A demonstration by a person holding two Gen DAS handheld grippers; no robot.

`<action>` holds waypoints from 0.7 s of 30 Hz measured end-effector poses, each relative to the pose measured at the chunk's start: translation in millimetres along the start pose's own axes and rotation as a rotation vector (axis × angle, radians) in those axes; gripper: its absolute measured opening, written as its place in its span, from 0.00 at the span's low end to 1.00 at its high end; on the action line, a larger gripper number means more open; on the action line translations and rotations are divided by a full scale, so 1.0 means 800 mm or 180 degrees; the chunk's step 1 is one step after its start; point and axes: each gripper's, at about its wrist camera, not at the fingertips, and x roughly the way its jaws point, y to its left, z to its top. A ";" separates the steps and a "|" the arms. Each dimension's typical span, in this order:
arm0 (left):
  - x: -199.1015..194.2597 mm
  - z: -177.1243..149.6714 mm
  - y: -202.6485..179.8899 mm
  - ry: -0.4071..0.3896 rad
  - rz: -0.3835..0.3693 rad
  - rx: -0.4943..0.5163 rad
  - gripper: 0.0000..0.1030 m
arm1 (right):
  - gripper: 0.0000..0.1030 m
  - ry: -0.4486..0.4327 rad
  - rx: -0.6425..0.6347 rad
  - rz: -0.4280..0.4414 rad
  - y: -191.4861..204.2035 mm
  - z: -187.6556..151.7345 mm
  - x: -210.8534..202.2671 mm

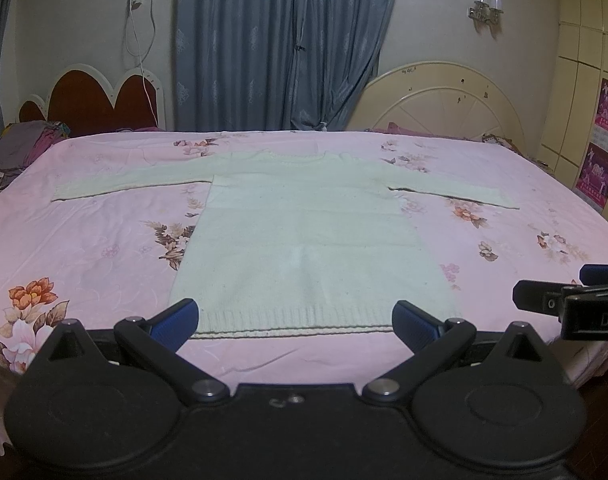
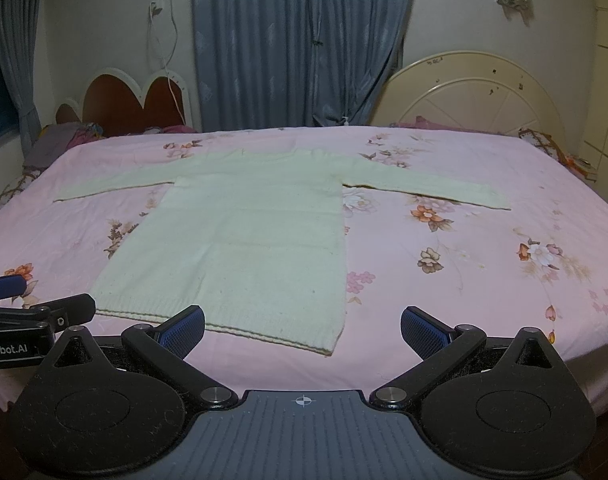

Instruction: Fold small clothes

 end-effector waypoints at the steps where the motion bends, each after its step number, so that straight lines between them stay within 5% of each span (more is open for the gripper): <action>1: 0.001 0.000 0.001 0.0002 -0.0001 0.0001 1.00 | 1.00 0.0002 0.0000 0.0001 0.000 0.000 0.000; 21: 0.070 0.048 0.019 -0.0023 -0.0072 0.0099 1.00 | 1.00 -0.0028 0.0073 -0.0171 -0.001 0.046 0.059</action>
